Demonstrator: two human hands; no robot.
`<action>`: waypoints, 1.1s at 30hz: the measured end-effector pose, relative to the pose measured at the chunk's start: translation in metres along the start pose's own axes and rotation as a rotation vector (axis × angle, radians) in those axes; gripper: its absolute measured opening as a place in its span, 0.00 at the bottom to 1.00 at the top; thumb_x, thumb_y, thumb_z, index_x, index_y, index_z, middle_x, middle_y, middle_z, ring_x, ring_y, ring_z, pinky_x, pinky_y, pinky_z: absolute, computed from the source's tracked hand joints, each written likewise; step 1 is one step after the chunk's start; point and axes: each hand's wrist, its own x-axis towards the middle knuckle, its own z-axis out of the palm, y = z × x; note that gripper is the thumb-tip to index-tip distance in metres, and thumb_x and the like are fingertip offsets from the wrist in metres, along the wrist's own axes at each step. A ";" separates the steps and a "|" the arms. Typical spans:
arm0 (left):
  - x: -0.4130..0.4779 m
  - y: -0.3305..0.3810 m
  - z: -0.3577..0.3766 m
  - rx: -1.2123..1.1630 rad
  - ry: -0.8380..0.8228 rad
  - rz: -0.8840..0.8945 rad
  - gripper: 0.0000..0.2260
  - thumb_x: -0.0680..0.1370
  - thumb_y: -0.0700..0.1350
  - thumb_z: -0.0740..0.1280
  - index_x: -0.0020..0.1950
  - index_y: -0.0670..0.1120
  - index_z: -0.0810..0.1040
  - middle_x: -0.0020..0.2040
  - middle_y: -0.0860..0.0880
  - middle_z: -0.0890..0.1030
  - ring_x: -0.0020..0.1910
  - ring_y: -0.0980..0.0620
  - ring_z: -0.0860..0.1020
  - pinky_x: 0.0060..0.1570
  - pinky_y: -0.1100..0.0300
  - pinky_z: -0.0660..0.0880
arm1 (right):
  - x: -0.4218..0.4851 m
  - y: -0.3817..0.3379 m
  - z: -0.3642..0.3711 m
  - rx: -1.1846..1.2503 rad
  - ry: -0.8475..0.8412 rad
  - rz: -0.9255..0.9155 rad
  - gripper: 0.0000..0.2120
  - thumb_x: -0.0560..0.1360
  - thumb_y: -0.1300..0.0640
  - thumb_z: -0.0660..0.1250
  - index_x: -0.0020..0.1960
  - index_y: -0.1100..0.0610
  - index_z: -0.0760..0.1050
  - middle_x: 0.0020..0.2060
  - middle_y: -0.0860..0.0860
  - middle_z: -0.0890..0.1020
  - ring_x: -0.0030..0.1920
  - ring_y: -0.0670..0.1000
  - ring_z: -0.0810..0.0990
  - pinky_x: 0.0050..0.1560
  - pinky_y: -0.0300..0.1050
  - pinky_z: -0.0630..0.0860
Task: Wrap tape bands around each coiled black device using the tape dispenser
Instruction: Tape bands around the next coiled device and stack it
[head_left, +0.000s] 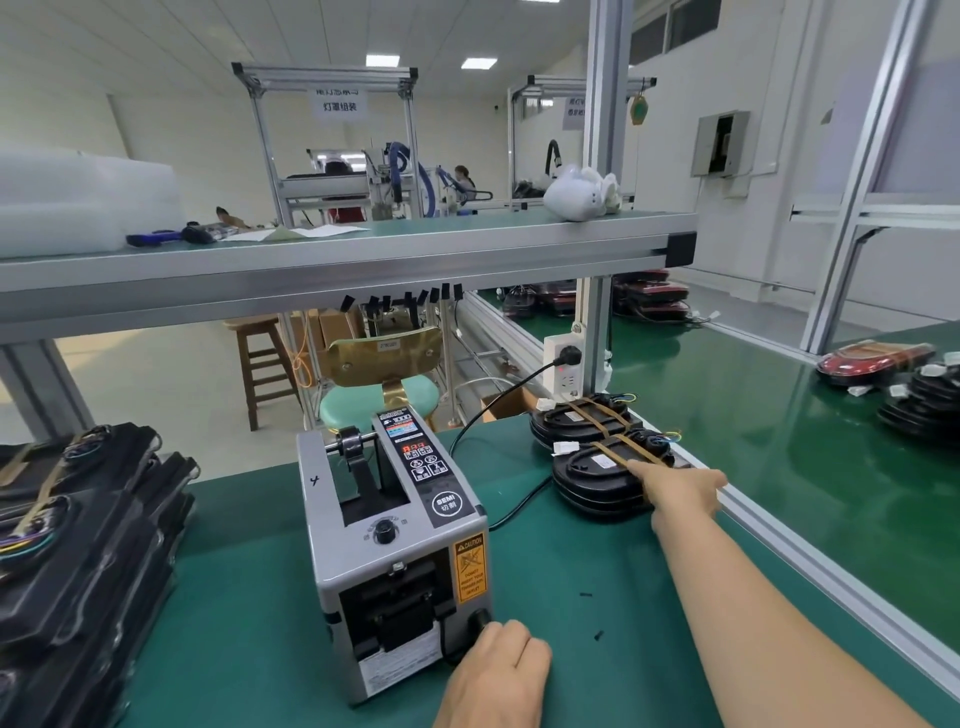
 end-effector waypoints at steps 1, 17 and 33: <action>0.000 0.000 0.001 0.000 -0.010 -0.003 0.04 0.67 0.46 0.64 0.33 0.52 0.77 0.33 0.55 0.73 0.31 0.56 0.74 0.26 0.68 0.72 | -0.001 0.001 0.002 0.032 -0.010 0.022 0.47 0.64 0.56 0.83 0.72 0.61 0.57 0.68 0.64 0.71 0.65 0.66 0.73 0.61 0.59 0.73; 0.000 -0.001 -0.004 -0.095 -0.041 0.021 0.05 0.65 0.48 0.69 0.29 0.53 0.76 0.30 0.54 0.71 0.28 0.58 0.73 0.28 0.71 0.72 | -0.047 0.043 -0.027 0.177 -0.176 0.044 0.32 0.67 0.54 0.81 0.63 0.64 0.69 0.56 0.58 0.79 0.38 0.57 0.83 0.52 0.56 0.82; -0.021 0.000 -0.071 -0.613 0.470 -0.471 0.05 0.77 0.51 0.68 0.47 0.61 0.82 0.44 0.62 0.82 0.45 0.63 0.81 0.46 0.75 0.73 | -0.135 0.083 -0.104 0.414 -0.466 -0.418 0.30 0.68 0.73 0.74 0.62 0.51 0.69 0.54 0.51 0.82 0.50 0.48 0.82 0.56 0.48 0.76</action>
